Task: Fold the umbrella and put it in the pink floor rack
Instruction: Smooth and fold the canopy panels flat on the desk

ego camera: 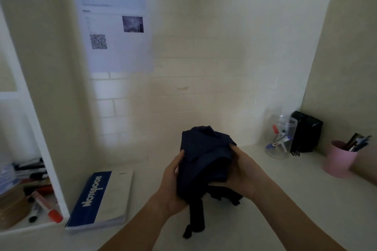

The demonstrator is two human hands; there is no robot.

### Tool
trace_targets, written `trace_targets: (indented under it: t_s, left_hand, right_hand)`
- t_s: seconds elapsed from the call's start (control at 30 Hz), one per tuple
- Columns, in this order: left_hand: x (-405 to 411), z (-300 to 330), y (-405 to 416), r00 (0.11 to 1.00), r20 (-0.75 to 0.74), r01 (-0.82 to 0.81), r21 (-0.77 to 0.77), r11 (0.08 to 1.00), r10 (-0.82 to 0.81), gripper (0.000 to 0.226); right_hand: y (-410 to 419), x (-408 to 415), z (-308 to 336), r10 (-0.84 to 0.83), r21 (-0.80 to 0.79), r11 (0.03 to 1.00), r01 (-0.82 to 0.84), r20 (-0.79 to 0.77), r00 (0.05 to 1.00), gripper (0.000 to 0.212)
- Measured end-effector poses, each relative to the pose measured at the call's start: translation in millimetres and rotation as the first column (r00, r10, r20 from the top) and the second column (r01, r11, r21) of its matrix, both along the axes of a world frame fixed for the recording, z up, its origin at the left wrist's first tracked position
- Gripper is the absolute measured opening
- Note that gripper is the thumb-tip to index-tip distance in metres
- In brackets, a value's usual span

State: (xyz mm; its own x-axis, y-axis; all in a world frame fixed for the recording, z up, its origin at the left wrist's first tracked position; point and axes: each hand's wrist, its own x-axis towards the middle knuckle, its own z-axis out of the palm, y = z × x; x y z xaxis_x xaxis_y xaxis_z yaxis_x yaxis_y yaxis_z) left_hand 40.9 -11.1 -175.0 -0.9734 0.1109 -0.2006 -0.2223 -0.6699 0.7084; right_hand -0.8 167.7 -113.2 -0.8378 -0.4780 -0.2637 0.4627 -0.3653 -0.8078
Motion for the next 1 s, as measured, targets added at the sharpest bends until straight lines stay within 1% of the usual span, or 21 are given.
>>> trace_targets:
  t_s: [0.03, 0.1, 0.17, 0.23, 0.27, 0.33, 0.37, 0.43, 0.5, 0.53, 0.57, 0.6, 0.63, 0.67, 0.7, 0.73, 0.77, 0.8, 0.87, 0.93, 1.0]
  left_hand:
    - [0, 1, -2, 1.0, -0.015, -0.004, -0.046, 0.999, 0.003, 0.06]
    - [-3, 4, -7, 0.999, -0.042, 0.001, -0.168, 0.986, -0.009, 0.056]
    - [-4, 11, -15, 1.0, -0.024, 0.007, -0.296, 0.955, -0.014, 0.052]
    - [-5, 20, -28, 1.0, -0.024, 0.007, -0.441, 0.898, -0.02, 0.061]
    - [-6, 27, -36, 0.999, -0.038, 0.0, -0.531, 0.848, -0.024, 0.069]
    - [-10, 44, -51, 0.994, -0.092, -0.026, -0.723, 0.69, -0.059, 0.086]
    - [-14, 53, -57, 0.987, -0.117, -0.027, -0.795, 0.606, -0.109, 0.093]
    - [-26, 73, -65, 0.964, -0.163, -0.053, -0.889, 0.454, -0.208, 0.101]
    - [-42, 89, -71, 0.929, -0.247, -0.171, -0.947, 0.272, -0.275, 0.111]
    - [-50, 95, -73, 0.908, -0.285, -0.254, -0.958, 0.136, -0.308, 0.115]
    - [-57, 99, -74, 0.882, -0.307, -0.338, -0.941, -0.027, -0.357, 0.118]
    - [-63, 103, -74, 0.861, -0.302, -0.415, -0.883, -0.221, -0.409, 0.117]
    - [-68, 104, -74, 0.853, -0.278, -0.469, -0.78, -0.415, -0.441, 0.113]
    - [-73, 103, -74, 0.857, -0.237, -0.487, -0.663, -0.569, -0.457, 0.106]
    - [-76, 101, -71, 0.861, -0.192, -0.488, -0.569, -0.662, -0.47, 0.1]
    - [-79, 96, -70, 0.871, -0.137, -0.471, -0.51, -0.72, -0.472, 0.095]
    - [-82, 88, -70, 0.878, -0.085, -0.45, -0.478, -0.754, -0.47, 0.093]
    - [-85, 76, -71, 0.89, -0.03, -0.413, -0.478, -0.775, -0.455, 0.092]
    - [-90, 51, -75, 0.904, 0.042, -0.345, -0.518, -0.783, -0.426, 0.093]
    - [-91, 27, -79, 0.903, 0.091, -0.306, -0.549, -0.778, -0.42, 0.094]
    - [-88, 5, -81, 0.899, 0.133, -0.296, -0.514, -0.805, -0.416, 0.096]
  right_hand:
    - [-5, 2, 2, -0.004, -0.034, 0.999, 0.004, 0.015, 1.0, 0.045]
    - [-13, 5, 6, -0.019, -0.075, 0.997, 0.021, 0.025, 0.999, 0.046]
    - [-14, 6, 13, -0.07, -0.014, 0.997, 0.07, -0.003, 0.998, 0.044]
    - [-5, 7, 25, -0.148, 0.104, 0.982, 0.157, -0.088, 0.985, 0.036]
    - [2, 7, 30, -0.217, 0.15, 0.959, 0.239, -0.147, 0.965, 0.03]
    - [15, 4, 32, -0.355, 0.202, 0.891, 0.406, -0.245, 0.902, 0.023]
    - [20, 1, 29, -0.416, 0.189, 0.863, 0.469, -0.26, 0.871, 0.02]
    - [24, 2, 22, -0.502, 0.086, 0.842, 0.532, -0.236, 0.832, 0.019]
    - [25, 5, 13, -0.535, 0.036, 0.833, 0.551, -0.194, 0.822, 0.019]
    - [24, 8, 10, -0.534, 0.025, 0.837, 0.546, -0.174, 0.827, 0.019]
    - [24, 11, 7, -0.529, 0.016, 0.843, 0.537, -0.148, 0.835, 0.018]
    - [23, 13, 2, -0.525, 0.002, 0.849, 0.529, -0.116, 0.843, 0.017]
    - [21, 15, -2, -0.524, -0.007, 0.851, 0.526, -0.08, 0.848, 0.017]
    - [19, 17, -6, -0.526, -0.02, 0.85, 0.526, -0.037, 0.849, 0.016]
    - [18, 20, -11, -0.525, -0.03, 0.851, 0.525, 0.007, 0.851, 0.016]
    - [16, 23, -16, -0.51, -0.03, 0.859, 0.511, 0.044, 0.859, 0.016]
    - [13, 25, -21, -0.48, -0.01, 0.876, 0.482, 0.074, 0.874, 0.016]
    - [11, 29, -26, -0.44, 0.017, 0.898, 0.44, 0.101, 0.893, 0.015]
    - [8, 36, -35, -0.366, 0.059, 0.931, 0.361, 0.127, 0.922, 0.015]
    - [5, 44, -43, -0.325, 0.087, 0.945, 0.316, 0.132, 0.936, 0.016]
    - [3, 51, -47, -0.306, 0.086, 0.951, 0.296, 0.144, 0.941, 0.018]
